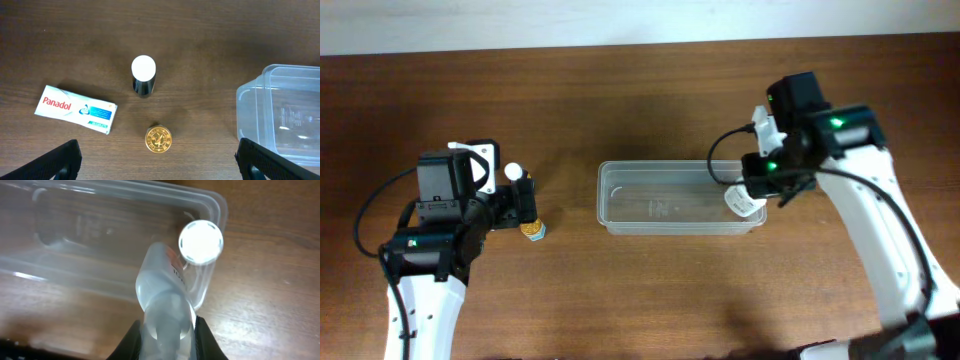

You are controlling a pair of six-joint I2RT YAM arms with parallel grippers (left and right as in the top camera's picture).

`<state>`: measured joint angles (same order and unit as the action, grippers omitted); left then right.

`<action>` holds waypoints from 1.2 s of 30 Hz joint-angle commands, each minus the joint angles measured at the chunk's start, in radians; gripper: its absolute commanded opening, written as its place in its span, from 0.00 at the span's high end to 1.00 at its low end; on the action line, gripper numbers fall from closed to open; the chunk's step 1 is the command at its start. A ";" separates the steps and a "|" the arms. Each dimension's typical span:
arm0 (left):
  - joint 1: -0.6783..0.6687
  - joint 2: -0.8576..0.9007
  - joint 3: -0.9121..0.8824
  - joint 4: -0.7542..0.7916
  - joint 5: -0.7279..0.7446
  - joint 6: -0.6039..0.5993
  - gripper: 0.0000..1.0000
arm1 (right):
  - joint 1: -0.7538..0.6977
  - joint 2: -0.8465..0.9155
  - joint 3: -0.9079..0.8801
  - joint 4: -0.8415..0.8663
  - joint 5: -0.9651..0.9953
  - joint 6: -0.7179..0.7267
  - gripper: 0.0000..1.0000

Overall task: Pack container
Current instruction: 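Place the spray bottle upright in the container's right end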

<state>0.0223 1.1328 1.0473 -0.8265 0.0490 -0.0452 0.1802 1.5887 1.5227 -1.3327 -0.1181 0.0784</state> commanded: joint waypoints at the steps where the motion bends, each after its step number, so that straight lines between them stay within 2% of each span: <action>1: -0.005 0.000 0.029 0.003 -0.004 0.019 0.00 | 0.010 0.053 -0.026 0.034 0.018 0.008 0.88; 11: -0.005 0.000 0.029 0.003 -0.004 0.019 0.00 | 0.010 0.169 -0.048 0.074 0.104 0.007 0.87; 14: -0.005 0.000 0.029 0.003 -0.004 0.019 0.00 | 0.010 0.169 -0.047 0.074 0.104 0.007 0.80; 18: -0.005 0.000 0.029 0.003 -0.004 0.019 0.00 | 0.014 0.166 -0.047 0.072 0.094 -0.024 0.60; 24: -0.005 0.000 0.029 0.003 -0.004 0.019 0.01 | 0.051 0.105 -0.036 0.057 0.097 -0.026 0.57; 29: -0.005 0.000 0.029 0.002 -0.003 0.019 0.00 | 0.055 -0.024 0.041 0.029 0.102 -0.009 0.56; 31: -0.005 0.000 0.029 0.001 -0.003 0.019 0.00 | 0.027 -0.088 0.069 0.039 0.129 0.022 0.47; 34: -0.005 0.000 0.029 0.007 -0.002 0.025 0.00 | -0.067 -0.182 0.087 0.080 0.156 0.046 0.26; 36: -0.005 0.004 0.038 0.005 -0.004 0.041 0.00 | -0.160 -0.224 0.087 0.093 0.156 0.046 0.20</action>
<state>0.0223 1.1328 1.0477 -0.8249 0.0490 -0.0399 0.1238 1.4261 1.5921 -1.2427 -0.0021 0.1017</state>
